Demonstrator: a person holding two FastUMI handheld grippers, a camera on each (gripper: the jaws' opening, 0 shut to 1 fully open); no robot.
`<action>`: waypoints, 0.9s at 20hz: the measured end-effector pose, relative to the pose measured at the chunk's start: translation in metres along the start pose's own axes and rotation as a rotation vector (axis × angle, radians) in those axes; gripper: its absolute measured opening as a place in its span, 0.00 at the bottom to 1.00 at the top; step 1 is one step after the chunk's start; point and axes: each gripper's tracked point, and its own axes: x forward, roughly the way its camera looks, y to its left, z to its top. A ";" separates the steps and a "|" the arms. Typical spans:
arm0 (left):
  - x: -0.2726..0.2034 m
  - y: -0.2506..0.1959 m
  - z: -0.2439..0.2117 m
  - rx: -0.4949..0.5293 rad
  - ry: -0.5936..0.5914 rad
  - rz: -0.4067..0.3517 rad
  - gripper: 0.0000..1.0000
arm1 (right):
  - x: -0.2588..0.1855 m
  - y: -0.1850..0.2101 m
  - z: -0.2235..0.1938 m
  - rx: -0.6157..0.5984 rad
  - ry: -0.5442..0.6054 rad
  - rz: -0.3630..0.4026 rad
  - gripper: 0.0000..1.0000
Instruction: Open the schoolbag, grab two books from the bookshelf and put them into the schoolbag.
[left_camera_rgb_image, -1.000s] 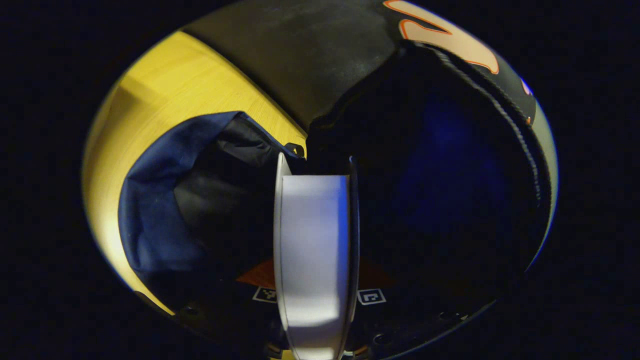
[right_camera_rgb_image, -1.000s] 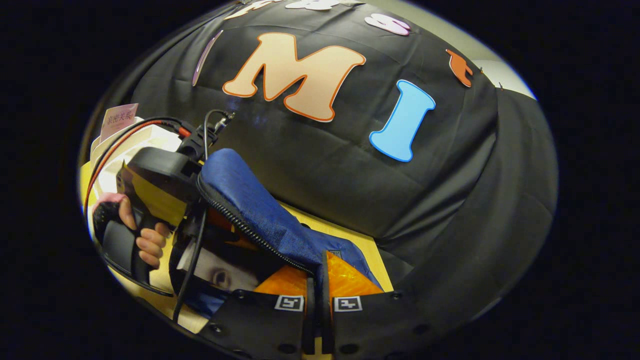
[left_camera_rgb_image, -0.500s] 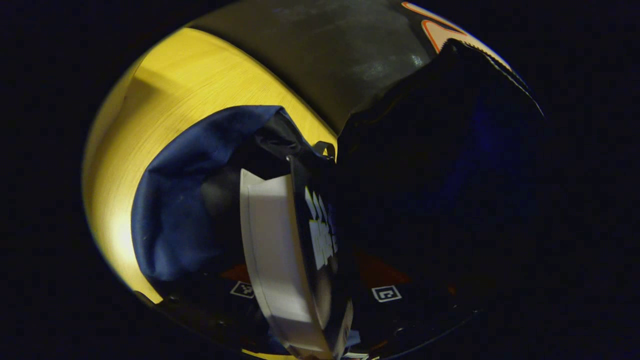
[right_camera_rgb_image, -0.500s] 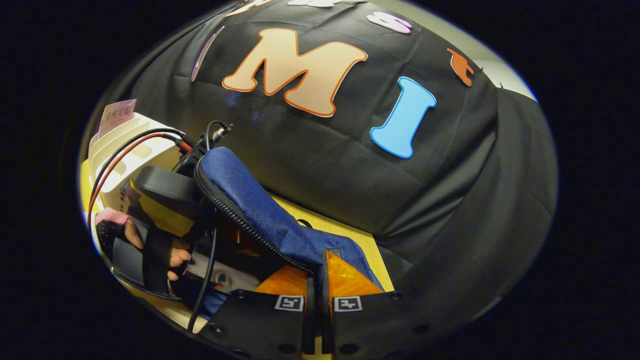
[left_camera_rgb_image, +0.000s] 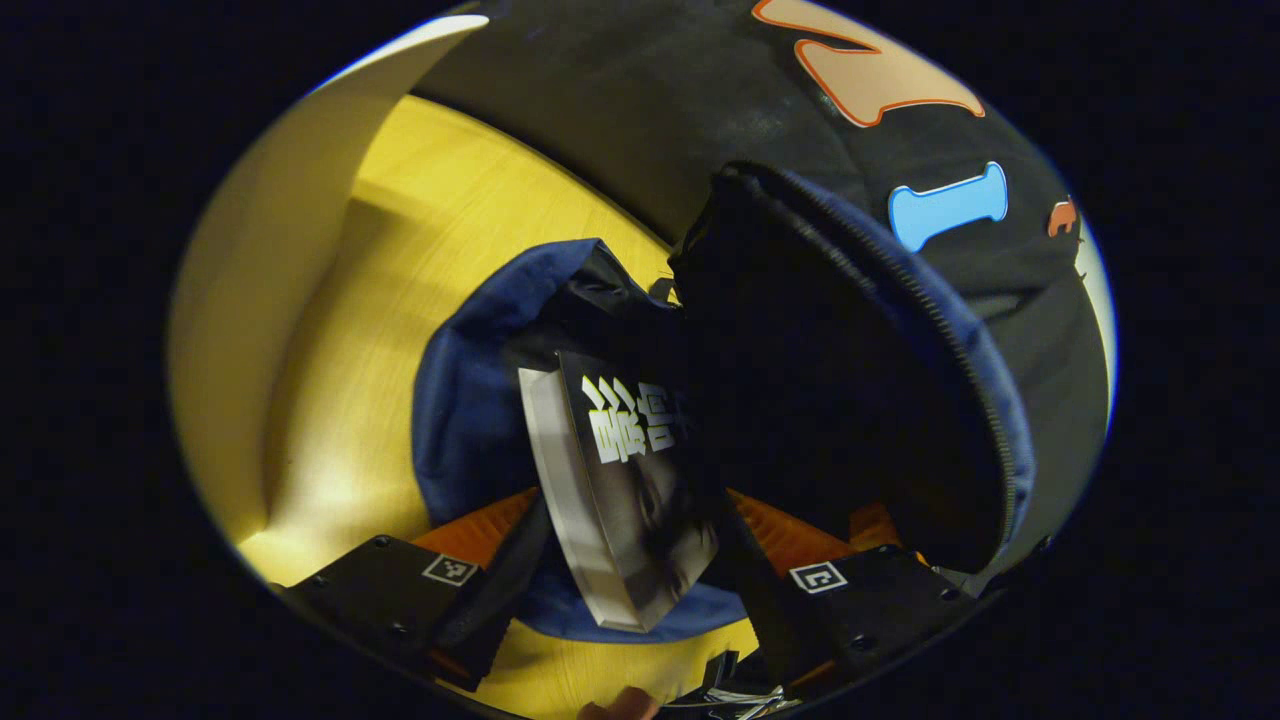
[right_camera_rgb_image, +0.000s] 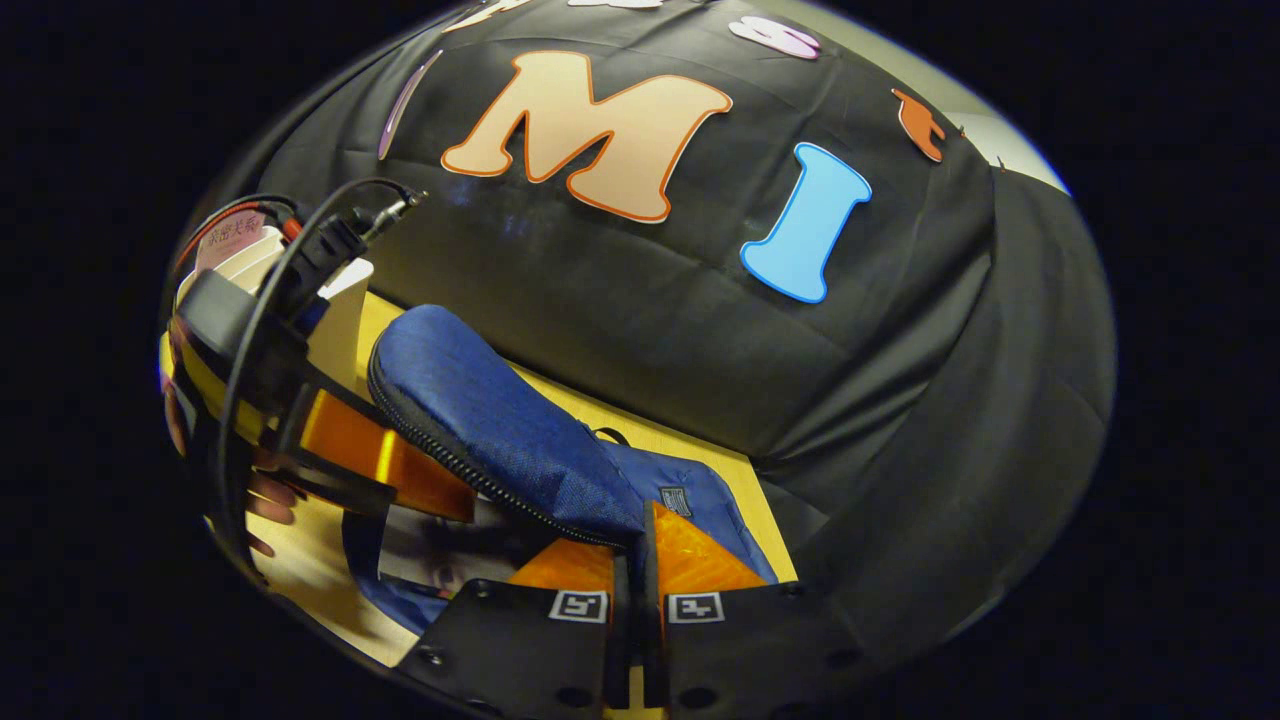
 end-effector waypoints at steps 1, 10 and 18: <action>-0.010 -0.004 -0.003 0.015 0.007 0.008 0.97 | -0.001 0.000 -0.001 0.005 0.005 0.000 0.08; -0.113 -0.035 0.012 0.095 0.035 0.015 0.96 | -0.011 0.007 -0.012 -0.022 0.001 -0.004 0.07; -0.211 -0.023 0.074 0.152 -0.067 0.107 0.95 | -0.015 0.009 -0.015 -0.047 -0.003 0.002 0.08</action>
